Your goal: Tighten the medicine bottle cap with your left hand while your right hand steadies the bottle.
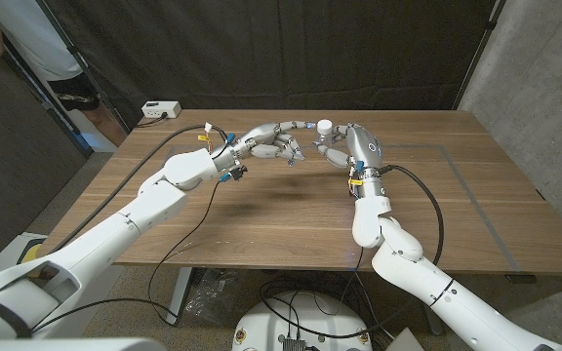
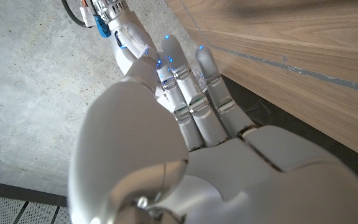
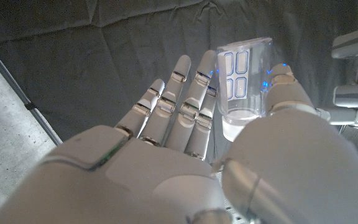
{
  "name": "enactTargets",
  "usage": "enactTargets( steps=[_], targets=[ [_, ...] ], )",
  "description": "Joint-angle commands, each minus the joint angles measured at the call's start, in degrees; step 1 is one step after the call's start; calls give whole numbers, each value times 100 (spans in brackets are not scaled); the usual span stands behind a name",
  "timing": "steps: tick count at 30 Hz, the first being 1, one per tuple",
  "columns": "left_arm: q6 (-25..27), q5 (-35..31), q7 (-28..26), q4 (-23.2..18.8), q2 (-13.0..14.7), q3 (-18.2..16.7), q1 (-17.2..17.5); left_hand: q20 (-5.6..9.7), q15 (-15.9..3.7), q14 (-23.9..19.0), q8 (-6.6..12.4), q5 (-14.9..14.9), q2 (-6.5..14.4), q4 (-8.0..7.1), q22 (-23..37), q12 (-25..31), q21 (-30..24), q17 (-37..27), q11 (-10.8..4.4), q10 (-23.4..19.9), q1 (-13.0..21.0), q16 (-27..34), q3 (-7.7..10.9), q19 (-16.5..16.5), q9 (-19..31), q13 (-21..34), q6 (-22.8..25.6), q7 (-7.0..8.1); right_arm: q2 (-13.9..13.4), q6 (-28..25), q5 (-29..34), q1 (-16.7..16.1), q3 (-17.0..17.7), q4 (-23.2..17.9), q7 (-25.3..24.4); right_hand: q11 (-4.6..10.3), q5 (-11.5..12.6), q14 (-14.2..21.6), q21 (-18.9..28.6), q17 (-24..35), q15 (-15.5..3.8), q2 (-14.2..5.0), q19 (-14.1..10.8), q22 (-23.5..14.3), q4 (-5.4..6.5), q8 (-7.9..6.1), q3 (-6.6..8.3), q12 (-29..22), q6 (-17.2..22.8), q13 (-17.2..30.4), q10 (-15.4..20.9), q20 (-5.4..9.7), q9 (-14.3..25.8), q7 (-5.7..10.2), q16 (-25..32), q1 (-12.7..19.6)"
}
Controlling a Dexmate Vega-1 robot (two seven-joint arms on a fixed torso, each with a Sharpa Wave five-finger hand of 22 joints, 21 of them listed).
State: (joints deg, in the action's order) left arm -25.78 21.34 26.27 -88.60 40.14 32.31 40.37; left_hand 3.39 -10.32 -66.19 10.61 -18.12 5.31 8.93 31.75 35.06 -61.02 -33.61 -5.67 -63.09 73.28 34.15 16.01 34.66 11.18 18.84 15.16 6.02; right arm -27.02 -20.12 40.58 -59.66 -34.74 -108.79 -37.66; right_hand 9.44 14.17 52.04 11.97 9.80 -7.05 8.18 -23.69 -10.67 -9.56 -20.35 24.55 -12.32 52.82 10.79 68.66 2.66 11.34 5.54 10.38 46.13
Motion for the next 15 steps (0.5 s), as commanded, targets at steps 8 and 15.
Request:
enactTargets(
  steps=[8,15],
  targets=[
    [-151,43,238,281,-160,76,-169,204,7,16,31,-52,8,-7,16,576,-131,-65,-32,-3,34,-24,59,-70,11,1271,58,17,1,6,130,3,-97,-75,9,315,8,80,28,24,-515,-971,-43,-3,96,-39,158,-17,757,16,383,249,15,692,9,968],
    [-199,49,318,296,-220,114,-232,214,4,7,31,-62,-6,-12,13,585,-208,-92,-53,-4,24,-47,83,-96,10,1273,64,21,-2,23,135,3,-144,-47,70,311,4,99,23,23,-523,-972,-31,-3,94,-40,173,-16,761,18,394,253,15,692,8,975]
  ],
)
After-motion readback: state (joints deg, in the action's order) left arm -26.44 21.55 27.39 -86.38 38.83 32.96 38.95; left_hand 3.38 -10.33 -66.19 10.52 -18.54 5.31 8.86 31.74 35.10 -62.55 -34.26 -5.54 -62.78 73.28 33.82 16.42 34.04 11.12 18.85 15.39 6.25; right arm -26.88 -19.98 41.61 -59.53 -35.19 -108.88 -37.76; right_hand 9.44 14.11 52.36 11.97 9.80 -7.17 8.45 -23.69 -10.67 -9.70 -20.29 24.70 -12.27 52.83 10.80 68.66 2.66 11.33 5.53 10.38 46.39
